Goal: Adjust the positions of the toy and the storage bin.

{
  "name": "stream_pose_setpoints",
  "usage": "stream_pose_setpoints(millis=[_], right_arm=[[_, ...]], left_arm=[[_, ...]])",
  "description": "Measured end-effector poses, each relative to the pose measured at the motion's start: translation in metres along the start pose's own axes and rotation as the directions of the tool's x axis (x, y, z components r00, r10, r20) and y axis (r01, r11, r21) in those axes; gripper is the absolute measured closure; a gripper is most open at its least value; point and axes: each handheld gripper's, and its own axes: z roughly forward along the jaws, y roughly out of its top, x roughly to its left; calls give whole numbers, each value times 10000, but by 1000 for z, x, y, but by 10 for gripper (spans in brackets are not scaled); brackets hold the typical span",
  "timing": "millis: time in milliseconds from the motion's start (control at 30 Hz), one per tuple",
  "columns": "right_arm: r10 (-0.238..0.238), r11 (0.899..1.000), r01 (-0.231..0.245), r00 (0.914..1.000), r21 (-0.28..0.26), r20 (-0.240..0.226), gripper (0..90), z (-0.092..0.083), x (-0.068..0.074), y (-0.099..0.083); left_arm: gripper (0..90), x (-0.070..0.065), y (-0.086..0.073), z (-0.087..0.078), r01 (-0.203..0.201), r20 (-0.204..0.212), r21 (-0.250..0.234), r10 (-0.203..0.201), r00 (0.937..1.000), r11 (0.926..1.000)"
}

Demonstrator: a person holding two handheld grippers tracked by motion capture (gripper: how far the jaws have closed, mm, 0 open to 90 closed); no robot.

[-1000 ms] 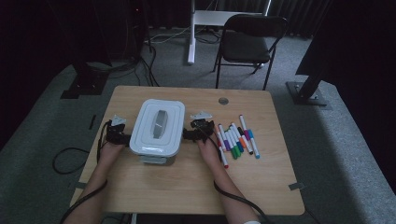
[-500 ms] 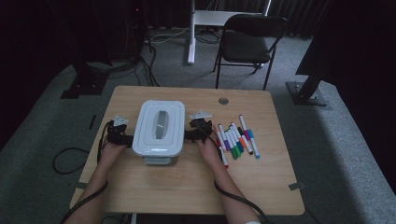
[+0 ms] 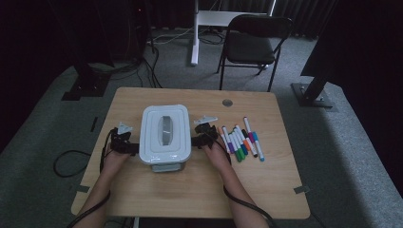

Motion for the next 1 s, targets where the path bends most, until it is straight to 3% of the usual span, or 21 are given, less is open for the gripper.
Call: stream_pose_setpoints(millis=[100,300,667,1000], right_arm=[[-49,10000,50,9999,19,-143,202,-4,-1,-3],[-48,9999,43,9989,-103,-465,207,-13,-3,-14],[-513,9987,505,9950,-111,-856,211,-36,-4,-35],[-800,9967,775,9891,-252,-1233,213,-59,-8,-57]], left_arm=[[19,-6,-4,-3,14,232,37,-15,9997,10000],[19,-25,-8,-15,-701,153,190,698,9974,9974],[19,-55,-19,-29,-1097,537,240,1082,9927,9937],[19,-85,-33,-40,-1208,961,39,1199,9881,9927]])
